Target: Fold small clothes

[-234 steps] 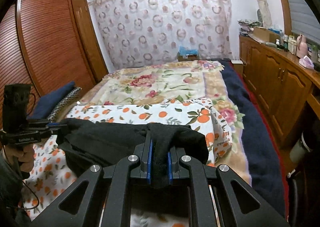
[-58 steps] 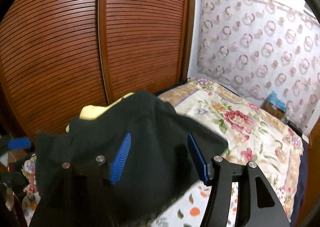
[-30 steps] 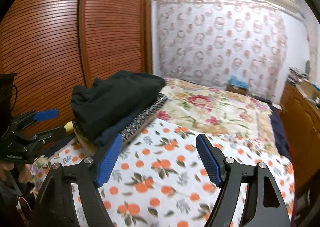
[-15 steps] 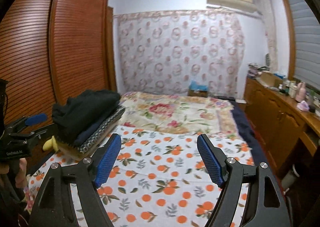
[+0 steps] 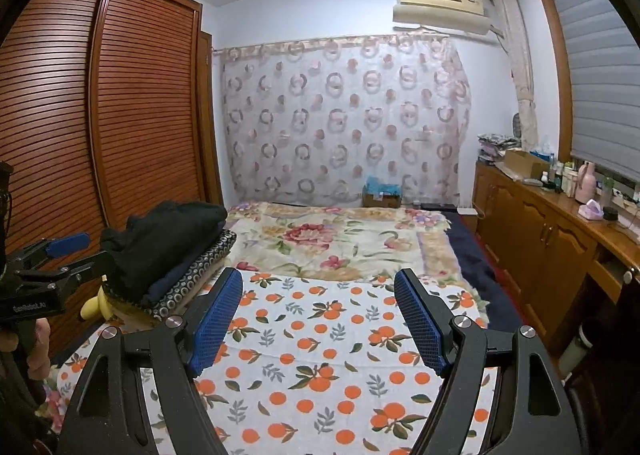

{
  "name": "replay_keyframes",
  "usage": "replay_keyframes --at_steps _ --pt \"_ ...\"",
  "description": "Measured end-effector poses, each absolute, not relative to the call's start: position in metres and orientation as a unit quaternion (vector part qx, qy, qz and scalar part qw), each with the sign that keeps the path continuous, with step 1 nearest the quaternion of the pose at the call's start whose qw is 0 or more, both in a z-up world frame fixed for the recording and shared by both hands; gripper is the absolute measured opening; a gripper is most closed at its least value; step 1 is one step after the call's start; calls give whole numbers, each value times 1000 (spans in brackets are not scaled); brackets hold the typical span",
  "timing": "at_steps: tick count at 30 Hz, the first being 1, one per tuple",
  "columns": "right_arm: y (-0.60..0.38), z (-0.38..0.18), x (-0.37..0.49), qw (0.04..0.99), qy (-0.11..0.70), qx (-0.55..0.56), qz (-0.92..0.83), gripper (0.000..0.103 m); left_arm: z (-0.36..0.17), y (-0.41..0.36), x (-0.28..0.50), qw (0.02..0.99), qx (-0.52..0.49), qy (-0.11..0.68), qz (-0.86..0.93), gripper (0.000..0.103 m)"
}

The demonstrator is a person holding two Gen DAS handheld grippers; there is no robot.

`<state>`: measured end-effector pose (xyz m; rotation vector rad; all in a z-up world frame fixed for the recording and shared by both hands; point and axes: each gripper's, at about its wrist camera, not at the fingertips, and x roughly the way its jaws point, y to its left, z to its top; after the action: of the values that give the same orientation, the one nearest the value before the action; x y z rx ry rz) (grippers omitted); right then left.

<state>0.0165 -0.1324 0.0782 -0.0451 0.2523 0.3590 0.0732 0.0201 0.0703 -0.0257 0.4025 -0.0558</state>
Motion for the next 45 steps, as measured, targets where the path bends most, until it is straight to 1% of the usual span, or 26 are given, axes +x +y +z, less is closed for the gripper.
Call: replay_keyframes --at_steps 7,45 --pt "-148 74 20 977 122 -18 174 80 68 20 73 979 -9 202 -22 91" --pt "-160 70 24 976 118 -23 179 80 69 25 68 980 -10 199 -22 91"
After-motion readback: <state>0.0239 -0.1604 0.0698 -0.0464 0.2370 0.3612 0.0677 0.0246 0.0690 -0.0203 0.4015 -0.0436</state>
